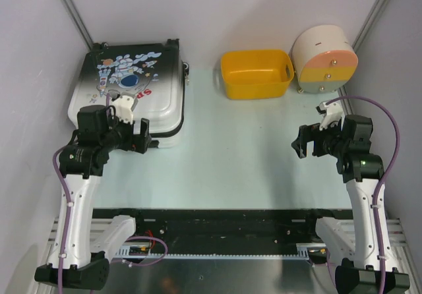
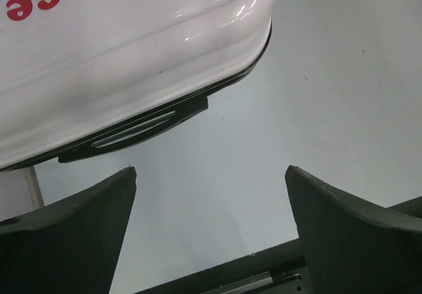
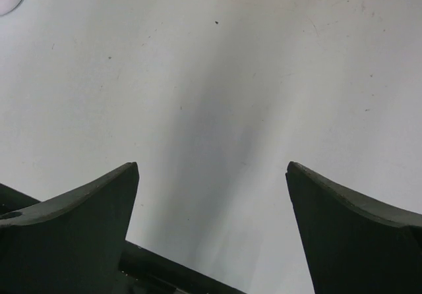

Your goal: Open, take out, and arrange the luggage

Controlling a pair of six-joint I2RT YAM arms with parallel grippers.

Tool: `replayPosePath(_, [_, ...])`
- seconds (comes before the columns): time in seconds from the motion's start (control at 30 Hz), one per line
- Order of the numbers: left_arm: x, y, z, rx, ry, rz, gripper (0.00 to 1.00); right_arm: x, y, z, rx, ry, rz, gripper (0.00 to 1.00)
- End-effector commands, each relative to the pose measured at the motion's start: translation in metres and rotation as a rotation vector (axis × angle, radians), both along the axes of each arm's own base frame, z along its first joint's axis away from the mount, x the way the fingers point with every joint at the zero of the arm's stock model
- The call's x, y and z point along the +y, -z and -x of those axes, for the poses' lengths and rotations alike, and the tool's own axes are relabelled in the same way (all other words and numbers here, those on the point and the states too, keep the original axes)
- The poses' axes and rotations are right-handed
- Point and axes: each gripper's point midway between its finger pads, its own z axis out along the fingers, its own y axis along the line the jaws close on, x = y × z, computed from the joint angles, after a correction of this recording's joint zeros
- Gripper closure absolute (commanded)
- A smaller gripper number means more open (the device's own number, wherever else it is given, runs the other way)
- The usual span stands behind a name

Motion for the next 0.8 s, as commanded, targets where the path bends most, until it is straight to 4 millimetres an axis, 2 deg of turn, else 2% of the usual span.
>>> replayPosePath(0.0, [0.001,-0.022,0.002,-0.104,0.097,-0.085,0.0,0.005,-0.015,-0.004,-0.048,-0.023,-0.015,0.0])
replayPosePath(0.03, [-0.008,-0.02,0.006,-0.109,0.17,-0.086,0.0,0.006,-0.015,-0.004,-0.05,-0.031,-0.017,0.0])
replayPosePath(0.13, [-0.012,0.0,0.027,-0.052,0.333,-0.169,0.0,0.01,-0.014,-0.003,-0.049,-0.062,-0.02,0.0])
replayPosePath(0.33, [-0.005,0.054,0.053,0.124,0.6,-0.338,0.0,0.017,-0.011,-0.001,-0.033,-0.113,-0.037,0.0])
replayPosePath(0.43, [0.003,0.078,0.06,0.128,0.726,-0.45,0.0,0.02,-0.009,-0.002,-0.019,-0.131,-0.045,0.0])
replayPosePath(0.47, [0.007,0.096,0.064,0.139,0.81,-0.515,0.02,0.02,-0.007,-0.003,-0.013,-0.132,-0.047,0.0])
replayPosePath(0.53, [0.021,0.116,0.066,0.157,0.878,-0.627,0.07,0.02,-0.004,-0.004,0.003,-0.133,-0.049,0.0])
replayPosePath(0.57, [0.029,0.136,0.071,0.169,0.943,-0.683,0.08,0.02,-0.003,-0.004,0.005,-0.134,-0.048,0.0])
replayPosePath(0.63, [0.035,0.151,0.065,0.14,0.968,-0.718,0.08,0.021,0.0,-0.003,0.02,-0.14,-0.049,0.0])
replayPosePath(0.67, [0.039,0.152,0.06,0.109,0.978,-0.739,0.08,0.021,0.001,-0.002,0.022,-0.143,-0.048,0.0])
replayPosePath(0.7, [0.032,0.152,0.056,0.065,0.996,-0.708,0.08,0.021,0.001,-0.002,0.028,-0.144,-0.047,0.0])
replayPosePath(0.77, [0.033,0.151,0.041,0.027,1.005,-0.699,0.07,0.021,0.003,-0.001,0.034,-0.148,-0.048,0.0])
